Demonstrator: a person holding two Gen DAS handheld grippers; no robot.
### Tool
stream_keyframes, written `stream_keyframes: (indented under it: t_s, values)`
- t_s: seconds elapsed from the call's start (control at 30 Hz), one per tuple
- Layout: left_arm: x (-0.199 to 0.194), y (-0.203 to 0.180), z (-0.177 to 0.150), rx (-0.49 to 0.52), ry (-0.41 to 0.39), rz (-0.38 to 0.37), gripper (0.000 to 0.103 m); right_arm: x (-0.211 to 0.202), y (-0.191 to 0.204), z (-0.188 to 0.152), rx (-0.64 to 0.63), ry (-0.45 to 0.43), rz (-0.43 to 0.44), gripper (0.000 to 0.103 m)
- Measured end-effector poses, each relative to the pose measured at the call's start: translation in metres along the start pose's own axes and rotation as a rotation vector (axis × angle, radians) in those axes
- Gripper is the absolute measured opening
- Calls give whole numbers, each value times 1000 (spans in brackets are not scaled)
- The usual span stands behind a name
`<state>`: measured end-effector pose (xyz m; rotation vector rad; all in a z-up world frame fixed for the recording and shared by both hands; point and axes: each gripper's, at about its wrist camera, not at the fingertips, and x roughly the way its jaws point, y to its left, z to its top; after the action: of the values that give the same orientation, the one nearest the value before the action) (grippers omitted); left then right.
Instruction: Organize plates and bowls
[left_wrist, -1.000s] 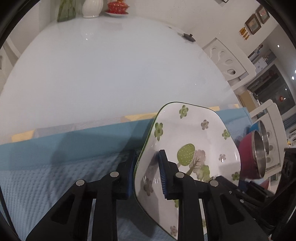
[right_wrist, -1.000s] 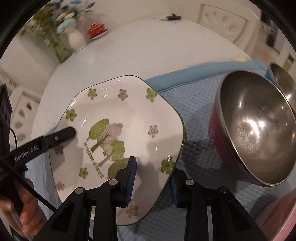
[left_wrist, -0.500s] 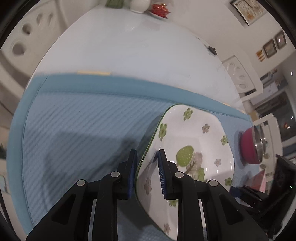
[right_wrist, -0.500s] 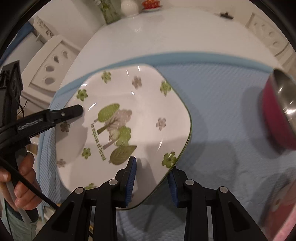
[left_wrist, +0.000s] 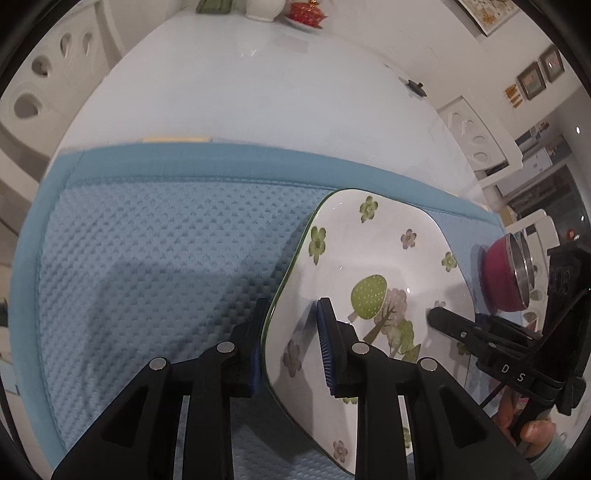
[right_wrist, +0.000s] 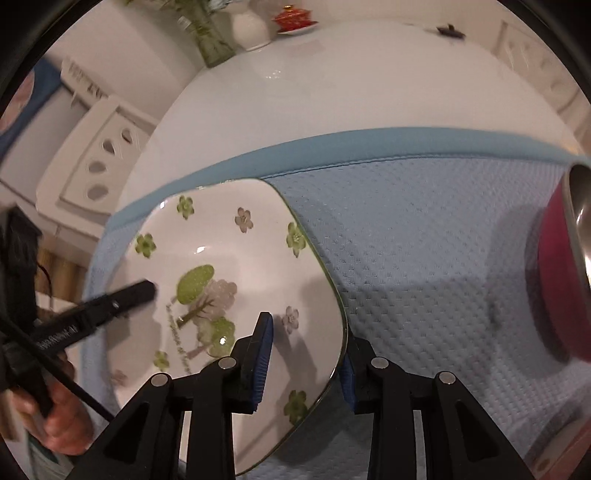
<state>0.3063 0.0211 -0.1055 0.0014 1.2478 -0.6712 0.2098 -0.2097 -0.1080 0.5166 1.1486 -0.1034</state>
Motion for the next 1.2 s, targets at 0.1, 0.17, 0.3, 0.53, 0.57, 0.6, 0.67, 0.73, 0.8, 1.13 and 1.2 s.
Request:
stream_keyframes:
  t_s: [0.1,0.17,0.3,0.53,0.57,0.6,0.67,0.73,0.8,1.13,1.2]
  values:
    - [-7,-7,-2,9,-26,15,21,-2,-6,1,46,14,32,32]
    - [-13,-8,-3,3,-47,7,21,-8,-11,-2,60,11,39,32]
    - [-25,-10,-2,3,-77,21,21,-13,-7,-4,48,14,34,32]
    - [-58,-6,-7,-13,-149,-33,21,-40,-1,-10,3,-28,69,32]
    - [-67,-4,-11,-22,-160,-49,21,-43,0,-11,0,-32,82,32]
    - [-74,-4,-14,-26,-168,-54,21,-48,2,-12,-3,-37,95,32]
    - [-88,-6,-23,-26,-184,-46,21,-62,6,-17,-17,-57,114,32]
    - [-106,-9,-37,-27,-201,-30,21,-80,19,-26,-43,-78,115,32]
    - [-120,-8,-50,-45,-209,-42,21,-94,28,-36,-52,-84,121,32]
    - [-163,8,-153,-140,-199,-51,21,-114,58,-135,-77,48,135,32]
    - [-164,10,-171,-147,-188,-32,21,-108,57,-162,-72,104,137,32]
